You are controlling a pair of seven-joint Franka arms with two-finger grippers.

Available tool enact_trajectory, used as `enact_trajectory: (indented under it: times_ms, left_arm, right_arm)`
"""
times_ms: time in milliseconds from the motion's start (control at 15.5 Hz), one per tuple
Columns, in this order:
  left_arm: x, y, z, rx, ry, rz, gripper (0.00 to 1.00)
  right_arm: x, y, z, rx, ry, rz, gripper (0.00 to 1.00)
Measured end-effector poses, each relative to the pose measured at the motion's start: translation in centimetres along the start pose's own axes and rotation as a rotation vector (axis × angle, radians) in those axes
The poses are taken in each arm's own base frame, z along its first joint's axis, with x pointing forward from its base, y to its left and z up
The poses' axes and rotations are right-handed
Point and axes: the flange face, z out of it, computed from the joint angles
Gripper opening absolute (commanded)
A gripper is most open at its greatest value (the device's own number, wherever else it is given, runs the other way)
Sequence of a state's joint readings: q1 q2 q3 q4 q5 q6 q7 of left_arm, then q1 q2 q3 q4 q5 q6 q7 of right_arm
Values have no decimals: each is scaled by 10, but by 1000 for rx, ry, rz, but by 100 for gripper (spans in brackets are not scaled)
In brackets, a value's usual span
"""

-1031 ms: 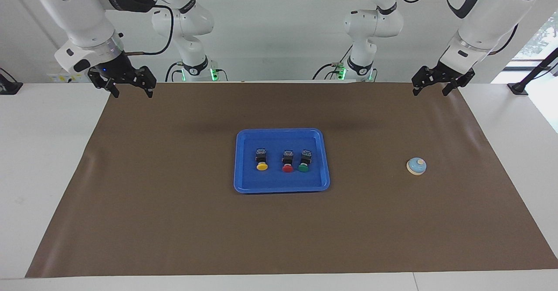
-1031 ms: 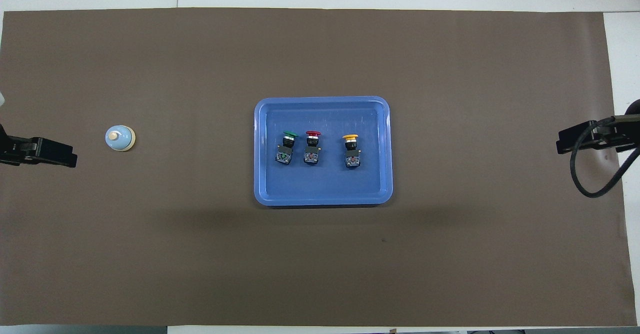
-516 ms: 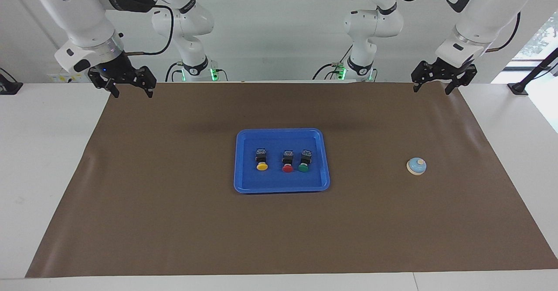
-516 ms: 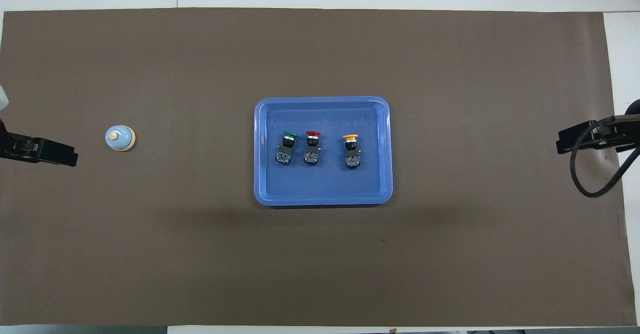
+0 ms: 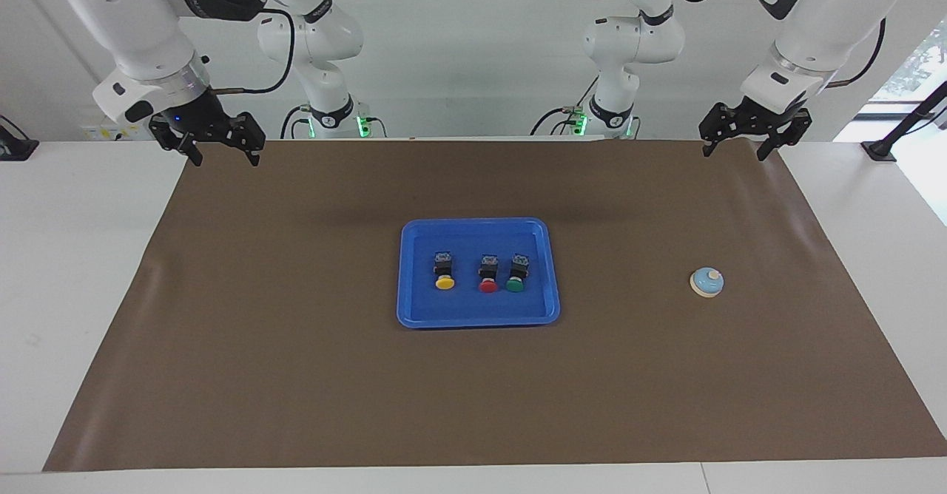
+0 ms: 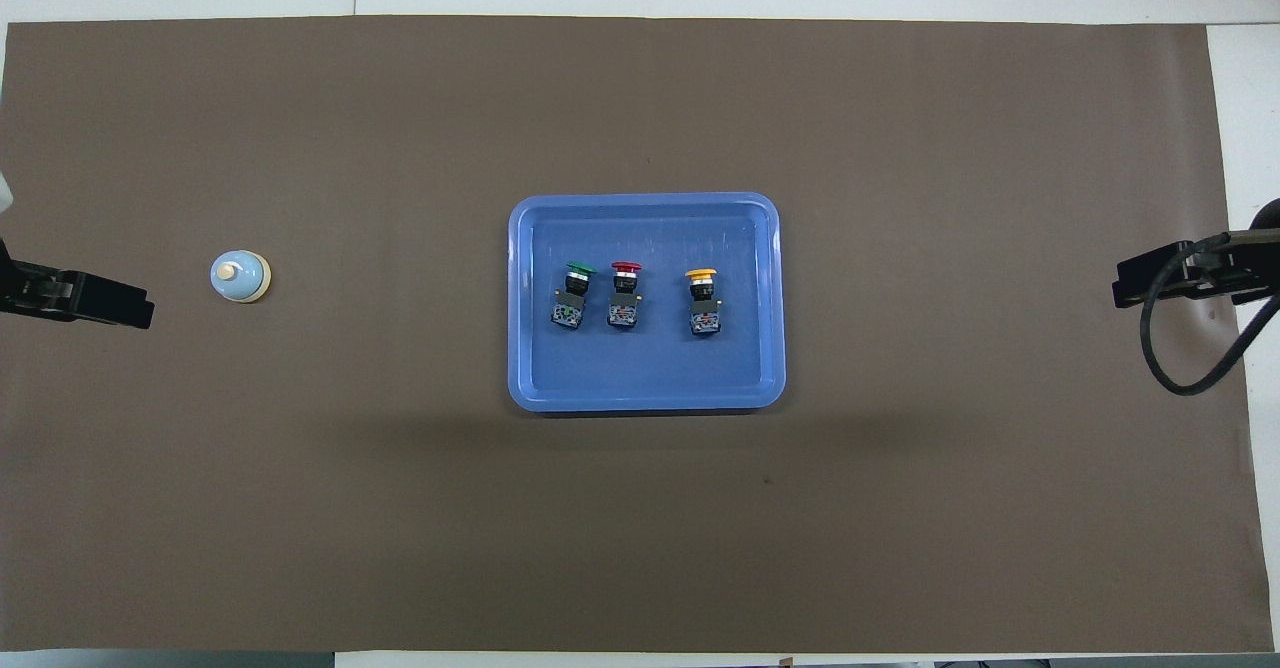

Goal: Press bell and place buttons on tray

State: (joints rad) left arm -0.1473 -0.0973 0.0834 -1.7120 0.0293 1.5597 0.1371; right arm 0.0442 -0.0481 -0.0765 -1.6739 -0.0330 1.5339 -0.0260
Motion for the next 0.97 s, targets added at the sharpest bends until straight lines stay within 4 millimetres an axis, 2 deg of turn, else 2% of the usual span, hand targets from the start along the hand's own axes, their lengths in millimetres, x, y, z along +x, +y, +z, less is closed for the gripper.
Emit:
enact_trajectory:
  times_ms: [644, 967]
  left_arm:
    - [1, 2, 0, -27, 6, -1, 100]
    - [1, -4, 0, -44, 9, -15, 100]
  right_arm:
    - [0, 0, 0, 0, 0, 0, 100]
    - [0, 0, 0, 0, 0, 0, 100]
